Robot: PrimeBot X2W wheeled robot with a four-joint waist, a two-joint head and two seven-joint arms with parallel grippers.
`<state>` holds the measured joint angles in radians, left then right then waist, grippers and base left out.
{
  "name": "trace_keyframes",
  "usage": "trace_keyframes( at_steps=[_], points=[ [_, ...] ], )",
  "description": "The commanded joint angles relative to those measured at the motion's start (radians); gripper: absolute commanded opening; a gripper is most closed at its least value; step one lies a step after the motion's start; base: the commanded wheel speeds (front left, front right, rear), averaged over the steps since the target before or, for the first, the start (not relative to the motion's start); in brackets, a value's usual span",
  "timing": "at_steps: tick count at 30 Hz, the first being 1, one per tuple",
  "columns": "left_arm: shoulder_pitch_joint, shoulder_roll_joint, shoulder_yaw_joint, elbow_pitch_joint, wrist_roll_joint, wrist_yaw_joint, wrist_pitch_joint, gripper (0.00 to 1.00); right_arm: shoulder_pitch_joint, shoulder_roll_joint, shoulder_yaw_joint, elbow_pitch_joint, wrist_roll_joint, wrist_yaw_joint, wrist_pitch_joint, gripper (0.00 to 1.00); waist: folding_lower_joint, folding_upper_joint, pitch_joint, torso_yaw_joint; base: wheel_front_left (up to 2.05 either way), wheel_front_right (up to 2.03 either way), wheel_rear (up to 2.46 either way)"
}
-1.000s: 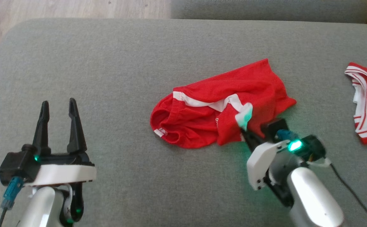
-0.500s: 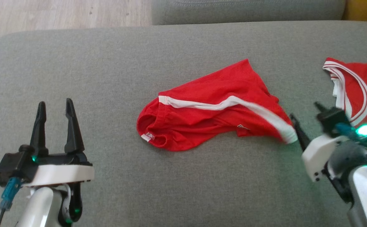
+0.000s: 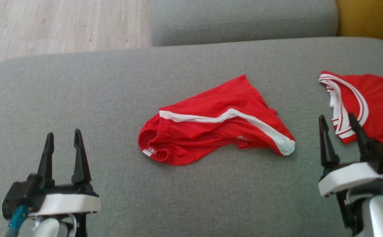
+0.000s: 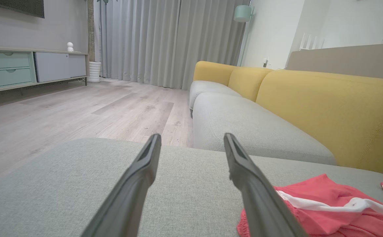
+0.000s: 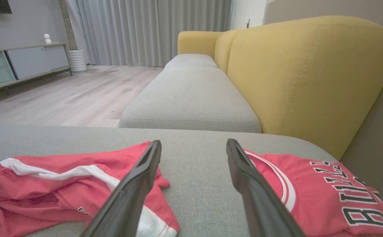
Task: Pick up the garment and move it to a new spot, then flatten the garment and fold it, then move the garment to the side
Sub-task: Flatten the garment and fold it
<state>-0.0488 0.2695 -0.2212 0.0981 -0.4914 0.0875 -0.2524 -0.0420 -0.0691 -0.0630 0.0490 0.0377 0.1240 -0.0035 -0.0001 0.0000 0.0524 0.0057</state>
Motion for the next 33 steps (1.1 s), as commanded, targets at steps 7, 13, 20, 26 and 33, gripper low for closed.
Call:
trace_keyframes(
  at_steps=[7,13,20,26,33],
  points=[
    [-0.010,0.020,0.036,-0.010,0.013,0.000,-0.005,1.00,0.009,0.010,0.036,-0.004,0.023,0.007,-0.013,1.00,0.0001,0.0000,-0.027,-0.018,0.00,0.00,0.00],
    [-0.013,0.022,0.028,-0.014,0.014,0.003,0.003,1.00,0.008,0.013,0.036,-0.002,0.028,0.007,-0.012,1.00,0.0001,0.0000,-0.022,-0.018,0.00,0.00,0.00],
    [-0.070,-0.005,-0.043,-0.024,0.023,-0.024,0.047,1.00,0.001,0.016,0.053,-0.010,0.037,0.007,0.000,1.00,0.0001,0.0000,-0.001,-0.011,0.00,0.00,0.00],
    [-0.184,-0.088,-0.170,0.053,0.022,-0.075,0.163,1.00,-0.012,0.017,0.077,-0.013,0.049,0.007,0.013,1.00,0.0001,0.0000,0.023,-0.007,0.00,0.00,0.00],
    [-0.347,-0.188,-0.224,0.259,-0.032,-0.067,0.294,1.00,-0.036,0.018,0.125,-0.003,0.057,0.007,0.016,1.00,0.0001,0.0000,0.056,-0.041,0.00,0.00,0.00]
  ],
)
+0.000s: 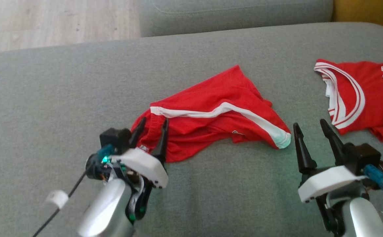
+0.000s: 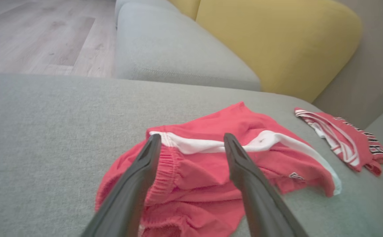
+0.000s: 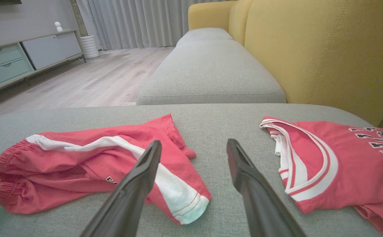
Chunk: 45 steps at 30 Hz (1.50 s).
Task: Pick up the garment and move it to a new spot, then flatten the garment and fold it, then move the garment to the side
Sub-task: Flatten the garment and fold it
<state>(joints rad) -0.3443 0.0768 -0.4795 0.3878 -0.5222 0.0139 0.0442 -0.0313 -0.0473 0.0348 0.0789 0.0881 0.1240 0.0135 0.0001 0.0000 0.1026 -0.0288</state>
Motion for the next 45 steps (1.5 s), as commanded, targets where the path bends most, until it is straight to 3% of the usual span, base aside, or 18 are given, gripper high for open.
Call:
trace_keyframes(
  at_steps=[1,15,23,24,25,26,27,34,40,45],
  points=[
    [-0.067,0.000,0.039,-0.009,-0.009,0.019,0.008,1.00,-0.049,-0.004,0.032,-0.031,0.007,0.007,-0.001,1.00,-0.0001,0.0000,0.009,-0.011,0.00,0.00,0.00],
    [-0.234,-0.022,0.032,0.149,-0.089,0.157,0.255,1.00,-0.069,-0.003,0.061,-0.015,0.021,0.007,-0.007,1.00,-0.0001,0.0000,0.044,-0.037,0.00,0.00,0.00],
    [-0.261,-0.024,0.014,0.159,-0.102,0.166,0.289,1.00,-0.080,-0.003,0.070,-0.005,0.028,0.007,-0.013,1.00,-0.0001,0.0000,0.054,-0.048,0.00,0.00,0.00],
    [-0.264,-0.024,0.014,0.162,-0.103,0.165,0.286,0.87,-0.081,-0.003,0.072,-0.004,0.029,0.007,-0.014,1.00,-0.0001,0.0000,0.056,-0.050,0.00,0.00,0.00],
    [-0.267,-0.022,0.014,0.166,-0.102,0.163,0.282,0.50,-0.082,-0.003,0.073,-0.003,0.030,0.007,-0.015,1.00,-0.0001,0.0000,0.057,-0.052,0.00,0.00,0.00],
    [-0.269,-0.020,0.013,0.169,-0.100,0.160,0.276,0.31,-0.083,-0.003,0.074,-0.002,0.031,0.007,-0.016,1.00,-0.0001,0.0000,0.058,-0.053,0.00,0.00,0.00],
    [-0.271,-0.019,0.012,0.171,-0.099,0.155,0.266,0.01,-0.084,-0.003,0.074,-0.002,0.032,0.007,-0.017,1.00,-0.0001,0.0000,0.059,-0.054,0.00,0.00,0.00],
    [-0.236,-0.005,0.035,0.137,-0.118,0.127,0.190,0.00,-0.078,-0.003,0.070,-0.006,0.040,0.007,-0.008,1.00,-0.0001,0.0000,0.064,-0.049,0.00,0.00,0.00],
    [-0.097,0.041,0.120,-0.028,-0.189,0.099,0.086,0.00,-0.018,-0.003,0.069,-0.032,0.128,0.007,0.117,1.00,-0.0001,0.0000,0.071,-0.025,0.00,0.00,0.00],
    [0.021,0.072,0.167,-0.152,-0.239,0.081,0.048,0.00,-0.023,-0.003,0.078,-0.021,0.191,0.007,0.155,1.00,-0.0001,0.0000,0.083,-0.013,0.00,0.00,0.00]
  ],
)
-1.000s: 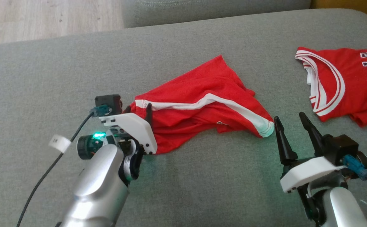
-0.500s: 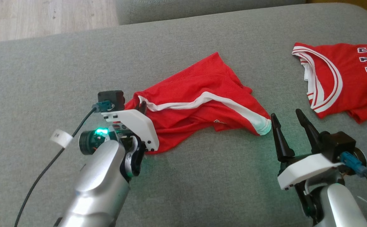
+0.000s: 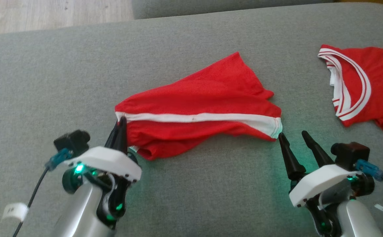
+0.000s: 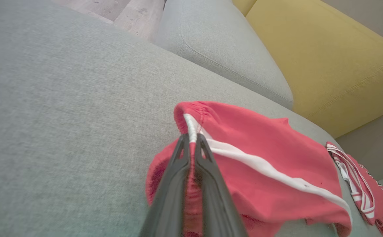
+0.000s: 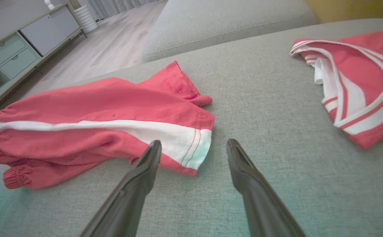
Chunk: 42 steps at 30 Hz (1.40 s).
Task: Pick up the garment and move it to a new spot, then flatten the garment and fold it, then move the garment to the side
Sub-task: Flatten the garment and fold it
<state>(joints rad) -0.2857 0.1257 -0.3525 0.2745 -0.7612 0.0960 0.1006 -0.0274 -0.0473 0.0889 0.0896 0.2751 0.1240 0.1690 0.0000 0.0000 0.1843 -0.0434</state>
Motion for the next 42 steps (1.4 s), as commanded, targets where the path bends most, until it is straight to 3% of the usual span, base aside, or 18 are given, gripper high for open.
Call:
trace_keyframes(
  at_steps=[1,13,18,25,26,28,36,42],
  points=[
    [-0.020,0.028,0.045,-0.053,-0.002,0.001,-0.013,0.00,-0.035,-0.003,0.026,-0.022,0.016,0.007,-0.002,1.00,0.0000,0.0000,0.003,0.005,0.00,0.00,0.00],
    [0.041,0.053,0.033,-0.122,0.007,0.000,-0.024,0.00,-0.219,-0.003,0.070,0.233,0.200,0.007,0.001,1.00,0.0000,0.0000,0.029,0.025,0.00,0.00,0.00],
    [0.037,0.052,0.029,-0.125,0.006,-0.002,-0.026,0.00,-0.276,-0.003,0.107,0.336,0.215,0.007,0.023,1.00,0.0000,0.0000,0.038,0.032,0.00,0.00,0.00],
    [0.041,0.053,0.030,-0.129,0.000,-0.004,-0.033,0.00,-0.270,-0.003,0.158,0.341,0.245,0.007,0.053,1.00,0.0000,0.0000,0.039,0.032,0.00,0.00,0.00],
    [0.043,0.054,0.032,-0.131,-0.002,-0.004,-0.035,0.00,-0.268,-0.003,0.164,0.332,0.242,0.007,0.051,0.85,0.0000,0.0000,0.039,0.030,0.00,0.00,0.00],
    [0.046,0.055,0.035,-0.135,-0.003,-0.004,-0.041,0.00,-0.263,-0.003,0.167,0.309,0.228,0.007,0.036,0.00,0.0000,0.0000,0.038,0.027,0.00,0.00,0.00],
    [0.062,0.056,0.067,-0.171,-0.021,-0.011,-0.089,0.00,-0.225,-0.003,0.154,0.161,0.164,0.007,0.003,0.00,0.0000,0.0000,0.030,0.025,0.00,0.00,0.00],
    [0.085,0.034,0.121,-0.291,-0.124,-0.078,-0.128,0.00,-0.168,-0.003,0.110,-0.101,0.116,0.007,0.049,0.00,0.0000,0.0000,0.022,0.022,0.00,0.00,0.00]
  ],
)
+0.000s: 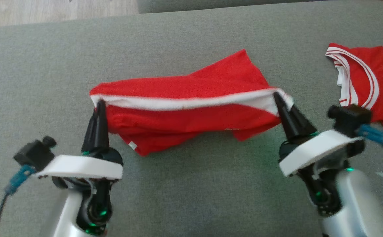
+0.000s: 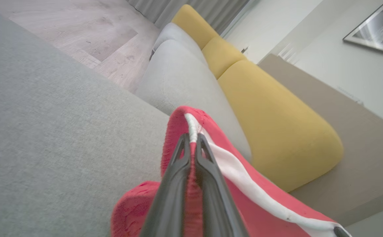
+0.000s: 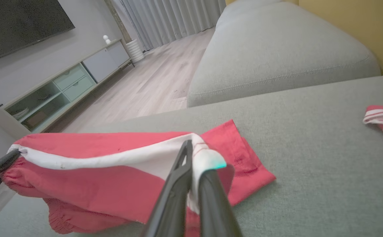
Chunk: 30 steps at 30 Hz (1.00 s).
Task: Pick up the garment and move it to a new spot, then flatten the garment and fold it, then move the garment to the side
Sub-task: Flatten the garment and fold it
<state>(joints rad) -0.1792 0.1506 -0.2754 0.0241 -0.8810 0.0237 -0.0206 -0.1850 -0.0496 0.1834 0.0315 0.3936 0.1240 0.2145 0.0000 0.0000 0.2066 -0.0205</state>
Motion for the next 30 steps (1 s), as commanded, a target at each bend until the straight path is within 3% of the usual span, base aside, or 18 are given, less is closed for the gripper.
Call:
trace_keyframes(
  at_steps=[1,3,5,10,14,21,25,30],
  points=[
    [-0.019,0.006,0.050,-0.067,-0.026,-0.016,-0.003,0.00,-0.002,-0.001,0.008,-0.092,-0.002,0.007,0.025,0.00,0.0000,0.0000,-0.001,-0.001,0.00,0.00,0.00],
    [-0.030,0.005,0.062,-0.140,-0.086,-0.030,0.036,0.00,-0.006,-0.021,-0.010,-0.229,0.002,0.007,0.103,0.00,0.0000,0.0000,0.009,-0.006,0.00,0.00,0.00],
    [-0.074,0.011,0.066,-0.171,-0.115,-0.026,0.077,0.00,-0.057,-0.050,-0.013,-0.284,0.013,0.007,0.150,0.00,0.0000,0.0000,0.026,-0.013,0.00,0.00,0.00],
    [-0.323,0.003,0.106,-0.104,-0.184,-0.011,0.151,0.00,-0.342,-0.130,0.030,-0.199,0.032,0.007,0.176,0.00,0.0000,0.0000,0.093,-0.033,0.00,0.00,0.00],
    [-0.562,0.011,0.158,0.051,-0.180,-0.014,0.127,0.00,-0.637,-0.144,0.110,-0.004,0.027,0.007,0.062,0.00,0.0000,0.0000,0.143,-0.061,0.00,0.00,0.00],
    [-0.891,0.017,0.178,0.254,-0.052,-0.060,-0.068,0.00,-1.032,-0.117,0.154,0.295,-0.094,0.007,-0.275,0.00,0.0000,0.0000,0.191,-0.078,0.00,0.00,0.00],
    [-0.955,-0.003,0.180,0.310,-0.061,-0.116,-0.146,0.00,-1.128,-0.129,0.211,0.407,-0.144,0.007,-0.378,0.00,0.0000,0.0000,0.198,-0.076,0.00,0.00,0.00],
    [-0.852,-0.009,0.121,0.345,-0.089,-0.151,-0.187,0.00,-1.086,-0.213,0.378,0.482,-0.090,0.007,-0.383,0.00,0.0000,0.0000,0.193,-0.061,0.00,0.00,0.00]
  ],
)
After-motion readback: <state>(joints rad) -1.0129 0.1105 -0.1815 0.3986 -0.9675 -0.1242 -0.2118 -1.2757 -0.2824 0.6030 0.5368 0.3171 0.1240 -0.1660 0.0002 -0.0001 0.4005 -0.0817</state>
